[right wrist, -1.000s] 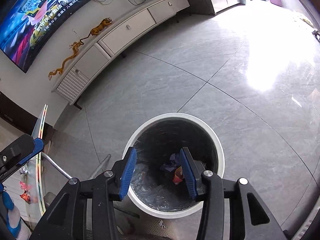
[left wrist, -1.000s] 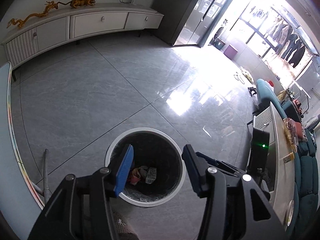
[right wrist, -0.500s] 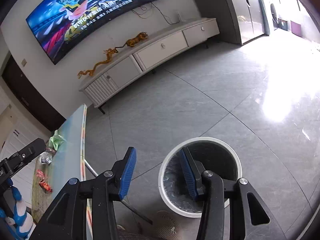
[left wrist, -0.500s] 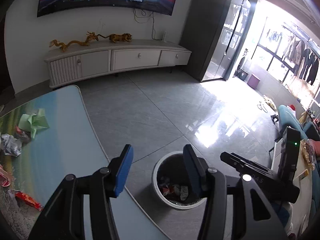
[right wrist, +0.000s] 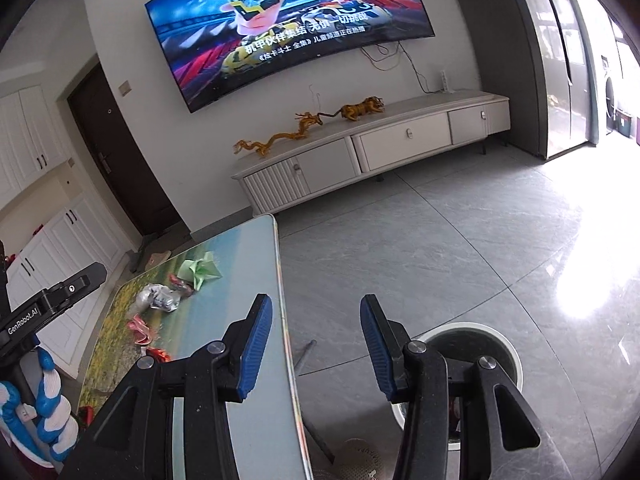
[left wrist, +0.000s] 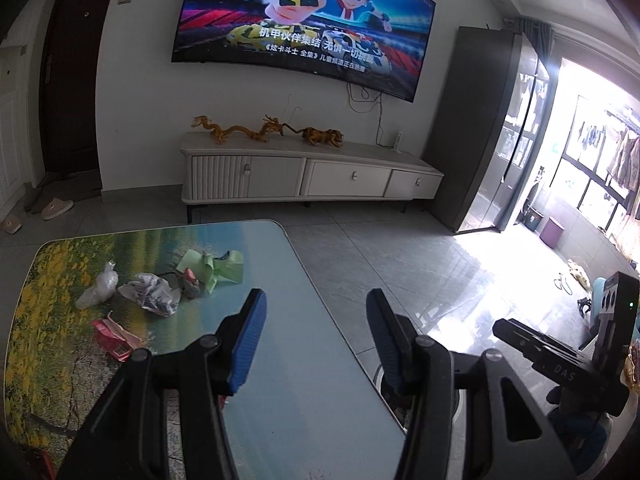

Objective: Collect trash
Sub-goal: 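Move both open tools back to the wrappers on the table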

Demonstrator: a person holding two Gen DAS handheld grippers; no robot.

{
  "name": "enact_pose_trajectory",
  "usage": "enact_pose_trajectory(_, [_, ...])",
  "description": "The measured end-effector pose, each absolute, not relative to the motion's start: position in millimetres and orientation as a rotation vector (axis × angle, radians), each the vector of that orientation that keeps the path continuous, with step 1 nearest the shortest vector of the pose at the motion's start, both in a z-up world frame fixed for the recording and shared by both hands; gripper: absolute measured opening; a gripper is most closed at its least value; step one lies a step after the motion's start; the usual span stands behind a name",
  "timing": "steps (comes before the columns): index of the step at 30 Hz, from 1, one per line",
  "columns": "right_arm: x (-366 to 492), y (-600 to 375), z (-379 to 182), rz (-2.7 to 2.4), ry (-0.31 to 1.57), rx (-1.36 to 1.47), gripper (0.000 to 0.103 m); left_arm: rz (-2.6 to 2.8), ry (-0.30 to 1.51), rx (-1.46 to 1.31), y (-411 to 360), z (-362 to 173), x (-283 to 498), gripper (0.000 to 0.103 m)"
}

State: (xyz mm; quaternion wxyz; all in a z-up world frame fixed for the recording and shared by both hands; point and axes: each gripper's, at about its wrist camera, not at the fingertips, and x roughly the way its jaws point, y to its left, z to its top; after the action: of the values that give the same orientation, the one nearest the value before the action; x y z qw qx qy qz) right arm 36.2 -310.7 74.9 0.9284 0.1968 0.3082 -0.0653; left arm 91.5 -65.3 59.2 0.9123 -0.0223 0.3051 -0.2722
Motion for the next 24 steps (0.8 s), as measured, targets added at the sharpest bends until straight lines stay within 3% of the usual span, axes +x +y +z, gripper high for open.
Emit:
enact_pose_trajectory(14, [58.9,-229.4,114.3,0.017,0.590,0.265,0.047,-0.382,0.557,-0.170,51.7,79.1,96.6,0.050])
enact_pose_trajectory(24, [102.9,-179.5,91.3,0.160,0.649,0.204,0.049,-0.196,0.603,-0.241,130.4,57.6,124.2,0.050])
